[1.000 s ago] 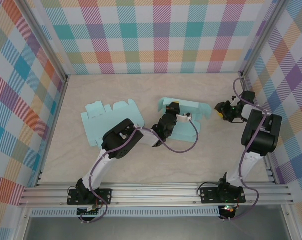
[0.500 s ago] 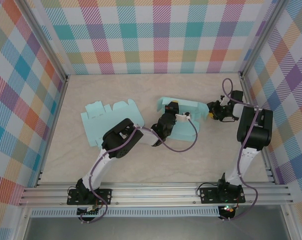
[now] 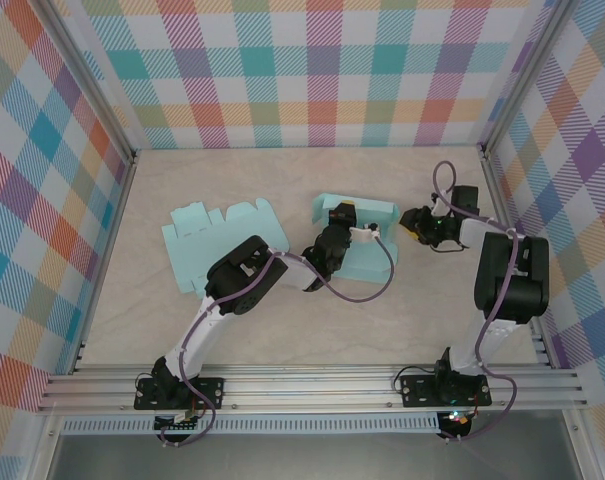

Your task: Fold the paper box

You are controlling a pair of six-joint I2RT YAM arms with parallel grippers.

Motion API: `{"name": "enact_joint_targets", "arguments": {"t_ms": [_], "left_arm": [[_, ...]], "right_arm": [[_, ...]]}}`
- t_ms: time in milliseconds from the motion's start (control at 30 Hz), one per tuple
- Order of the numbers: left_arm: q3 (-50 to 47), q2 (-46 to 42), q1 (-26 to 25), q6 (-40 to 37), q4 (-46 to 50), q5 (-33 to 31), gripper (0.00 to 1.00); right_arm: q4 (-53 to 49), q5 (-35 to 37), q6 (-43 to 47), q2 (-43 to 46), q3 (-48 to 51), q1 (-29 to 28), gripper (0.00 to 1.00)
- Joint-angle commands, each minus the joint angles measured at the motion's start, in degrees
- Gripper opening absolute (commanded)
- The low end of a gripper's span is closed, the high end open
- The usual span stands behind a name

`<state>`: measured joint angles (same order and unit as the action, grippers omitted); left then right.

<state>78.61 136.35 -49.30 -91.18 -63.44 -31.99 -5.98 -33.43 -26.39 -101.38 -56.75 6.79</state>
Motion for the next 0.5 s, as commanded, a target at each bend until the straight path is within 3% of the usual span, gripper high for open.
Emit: {"name": "enact_joint_targets", "arguments": {"t_ms": [0, 467], "left_arm": [[0.97, 1.1, 0.52, 0.21, -1.77, 0.81, 0.0], [0.3, 1.02, 0.47, 0.23, -1.42, 1.37, 0.0]], "right_arm": [[1.62, 0.82, -0.24, 2.3, 1.95, -0.95, 0.39], [9.84, 4.86, 1.84, 5.14, 9.1, -5.55, 0.46]]}}
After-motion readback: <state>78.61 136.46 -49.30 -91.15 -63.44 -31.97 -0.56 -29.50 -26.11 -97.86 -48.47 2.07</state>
